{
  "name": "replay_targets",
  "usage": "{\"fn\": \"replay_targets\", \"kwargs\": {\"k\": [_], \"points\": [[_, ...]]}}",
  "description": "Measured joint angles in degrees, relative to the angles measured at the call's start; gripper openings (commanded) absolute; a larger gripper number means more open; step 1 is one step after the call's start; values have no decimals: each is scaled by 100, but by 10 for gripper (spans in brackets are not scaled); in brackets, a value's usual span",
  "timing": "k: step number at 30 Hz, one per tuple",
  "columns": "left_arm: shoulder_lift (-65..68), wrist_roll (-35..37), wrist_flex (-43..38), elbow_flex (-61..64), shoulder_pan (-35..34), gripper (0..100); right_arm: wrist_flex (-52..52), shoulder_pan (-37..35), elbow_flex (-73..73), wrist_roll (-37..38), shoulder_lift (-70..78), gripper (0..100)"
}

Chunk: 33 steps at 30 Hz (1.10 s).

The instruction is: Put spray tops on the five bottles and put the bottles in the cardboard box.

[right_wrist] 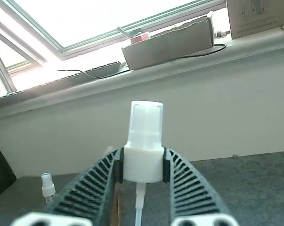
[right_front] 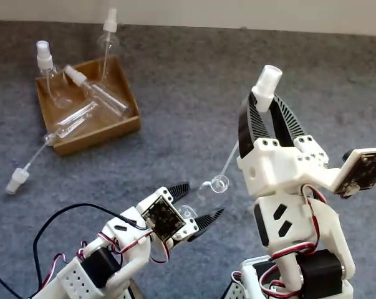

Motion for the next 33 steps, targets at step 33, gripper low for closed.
{"fn": "replay_targets", "kwargs": {"k": [33], "points": [[0,484,-123,0,-308,120,1275,-932,879,1002,-1503,111]]}}
